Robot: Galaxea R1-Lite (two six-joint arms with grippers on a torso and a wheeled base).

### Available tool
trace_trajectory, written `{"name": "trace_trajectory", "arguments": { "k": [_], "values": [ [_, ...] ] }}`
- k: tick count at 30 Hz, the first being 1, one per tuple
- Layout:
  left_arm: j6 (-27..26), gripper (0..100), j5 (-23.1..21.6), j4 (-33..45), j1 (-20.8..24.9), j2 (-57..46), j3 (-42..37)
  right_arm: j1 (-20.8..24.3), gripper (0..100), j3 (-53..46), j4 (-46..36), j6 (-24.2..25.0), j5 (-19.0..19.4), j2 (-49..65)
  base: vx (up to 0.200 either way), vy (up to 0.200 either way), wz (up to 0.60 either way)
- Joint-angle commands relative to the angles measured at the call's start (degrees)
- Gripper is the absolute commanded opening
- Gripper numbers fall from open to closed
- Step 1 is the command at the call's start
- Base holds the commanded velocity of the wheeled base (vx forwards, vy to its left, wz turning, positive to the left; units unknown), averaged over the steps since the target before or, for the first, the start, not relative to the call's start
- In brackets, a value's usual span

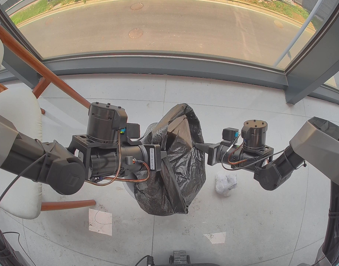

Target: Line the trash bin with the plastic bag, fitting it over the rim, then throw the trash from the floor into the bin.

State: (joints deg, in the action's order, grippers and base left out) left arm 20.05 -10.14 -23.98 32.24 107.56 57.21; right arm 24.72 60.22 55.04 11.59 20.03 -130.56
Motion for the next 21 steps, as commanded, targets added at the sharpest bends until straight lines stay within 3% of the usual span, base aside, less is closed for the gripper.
{"name": "trace_trajectory", "arguments": {
  "k": [1, 7, 8, 13, 21],
  "values": [
    [-0.01, 0, 0.04, -0.02, -0.08, 0.11, 0.01, -2.13, 0, -0.72, -0.11, -0.08, 0.27, 1.27, 0.0, 0.0, 0.0],
    [-0.19, 0, 0.04, -0.02, 0.1, 0.2, -0.26, -4.51, 0, -2.92, -0.2, -0.52, 0.63, 2.59, 0.0, 0.0, 0.0],
    [-0.28, 0, 0.04, -0.02, 0.1, 0.37, -0.26, -4.42, 100, -3.62, -0.2, -0.69, 0.63, 2.94, 0.0, 0.0, 0.0],
    [-0.37, 0, 0.21, 0.07, 0.01, 0.28, -0.35, -4.51, 100, -6.52, 1.21, -2.63, 0.54, 4.09, 0.0, 0.0, 0.0],
    [-0.37, 0, 0.47, 0.34, -0.96, -0.95, -3.51, -5.12, 100, -16.28, 2.18, -0.26, 0.71, 15.42, 0.0, 0.0, 0.0]
  ]
}}
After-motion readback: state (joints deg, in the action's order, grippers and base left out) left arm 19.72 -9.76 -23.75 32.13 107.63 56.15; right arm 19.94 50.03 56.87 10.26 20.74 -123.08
